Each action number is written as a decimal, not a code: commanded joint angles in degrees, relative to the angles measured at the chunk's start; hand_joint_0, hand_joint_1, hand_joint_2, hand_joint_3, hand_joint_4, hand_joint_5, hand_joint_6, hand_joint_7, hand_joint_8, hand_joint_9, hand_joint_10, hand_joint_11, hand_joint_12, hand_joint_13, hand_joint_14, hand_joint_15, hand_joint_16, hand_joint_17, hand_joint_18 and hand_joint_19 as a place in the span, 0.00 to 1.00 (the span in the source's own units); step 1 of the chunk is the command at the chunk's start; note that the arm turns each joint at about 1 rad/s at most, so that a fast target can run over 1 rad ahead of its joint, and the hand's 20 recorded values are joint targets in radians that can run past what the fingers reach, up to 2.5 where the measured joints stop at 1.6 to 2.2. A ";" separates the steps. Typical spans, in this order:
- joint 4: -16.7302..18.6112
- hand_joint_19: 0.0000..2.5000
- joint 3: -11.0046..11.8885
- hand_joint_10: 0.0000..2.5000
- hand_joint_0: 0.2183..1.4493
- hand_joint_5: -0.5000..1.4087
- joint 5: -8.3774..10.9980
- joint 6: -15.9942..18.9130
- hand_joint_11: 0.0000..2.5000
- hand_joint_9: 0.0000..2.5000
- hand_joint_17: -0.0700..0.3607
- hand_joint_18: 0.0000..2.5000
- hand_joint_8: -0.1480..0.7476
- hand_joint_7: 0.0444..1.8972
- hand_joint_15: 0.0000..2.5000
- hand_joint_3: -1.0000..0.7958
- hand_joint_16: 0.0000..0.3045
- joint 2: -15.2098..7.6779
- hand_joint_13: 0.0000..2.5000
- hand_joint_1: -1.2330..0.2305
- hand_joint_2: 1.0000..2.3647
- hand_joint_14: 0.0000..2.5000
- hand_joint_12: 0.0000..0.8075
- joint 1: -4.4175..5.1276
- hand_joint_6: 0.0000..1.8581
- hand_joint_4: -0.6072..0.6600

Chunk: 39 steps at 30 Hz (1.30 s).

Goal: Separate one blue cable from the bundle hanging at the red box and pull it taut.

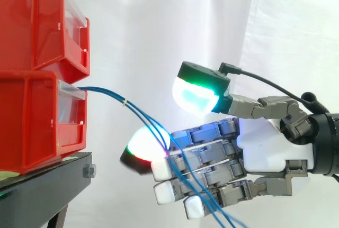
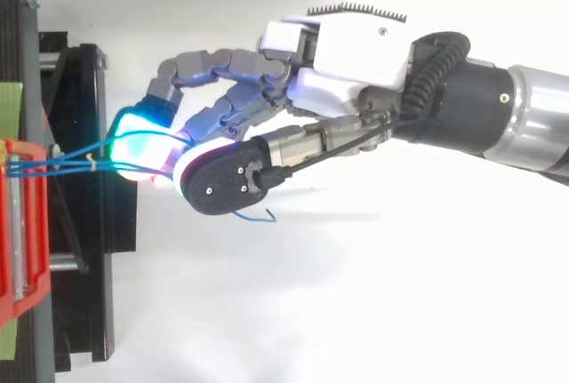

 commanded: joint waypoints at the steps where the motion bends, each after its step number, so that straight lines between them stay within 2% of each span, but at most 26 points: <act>1: -0.09 0.23 0.01 0.00 0.31 0.21 0.00 0.02 0.15 0.24 0.37 0.30 0.47 0.77 0.18 0.41 0.13 0.01 0.30 0.40 0.01 0.01 0.39 -0.02 0.28 0.59; 3: -0.09 0.23 0.01 0.01 0.31 0.20 0.00 0.11 0.16 0.24 0.37 0.30 0.47 0.75 0.18 0.43 0.13 0.01 0.30 0.40 0.01 0.01 0.40 -0.02 0.30 0.59; 4: -0.09 0.23 0.01 0.00 0.30 0.19 -0.18 0.20 0.17 0.24 0.37 0.30 0.47 0.69 0.18 0.44 0.13 0.01 0.30 0.40 0.01 0.01 0.40 -0.11 0.34 0.60; 5: -0.09 0.23 0.01 0.01 0.30 0.18 -0.36 0.11 0.17 0.24 0.37 0.30 0.47 0.68 0.18 0.45 0.13 0.27 0.30 0.39 0.01 0.01 0.40 -0.11 0.36 0.60; 7: -0.09 0.23 0.27 0.00 0.30 0.18 -0.53 0.11 0.17 0.24 0.37 0.30 0.47 0.67 0.18 0.46 0.13 0.36 0.30 0.39 0.01 0.01 0.40 -0.11 0.37 0.60; 14: 0.17 0.23 0.80 0.01 0.29 0.17 -0.27 -0.33 0.19 0.25 0.37 0.30 0.48 0.62 0.18 0.41 0.13 0.27 0.30 0.40 0.01 0.01 0.40 0.33 0.40 0.61; 21: 0.17 0.23 0.80 0.01 0.29 0.17 -0.18 -0.33 0.20 0.25 0.37 0.31 0.48 0.61 0.18 0.38 0.13 0.27 0.31 0.41 0.01 0.01 0.41 0.50 0.42 0.62; 27: 0.17 0.23 0.80 0.01 0.29 0.16 -0.09 -0.41 0.21 0.25 0.38 0.31 0.48 0.59 0.18 0.35 0.13 0.27 0.31 0.35 0.01 0.01 0.42 0.50 0.43 0.61; 32: 0.26 0.23 0.71 0.01 0.27 0.17 -0.18 -0.50 0.22 0.26 0.38 0.31 0.48 0.60 0.19 0.30 0.14 0.27 0.31 0.37 0.00 0.01 0.42 0.50 0.39 0.62; 35: 0.26 0.23 0.71 0.01 0.28 0.17 -0.18 -0.50 0.24 0.27 0.38 0.31 0.48 0.59 0.18 0.30 0.14 0.18 0.31 0.39 0.00 0.01 0.42 0.50 0.41 0.61; 39: 0.79 0.24 0.71 0.01 0.31 0.16 -0.18 -0.50 0.26 0.28 0.37 0.31 0.48 0.60 0.19 0.36 0.13 -0.35 0.31 0.38 0.01 0.01 0.41 0.59 0.43 0.60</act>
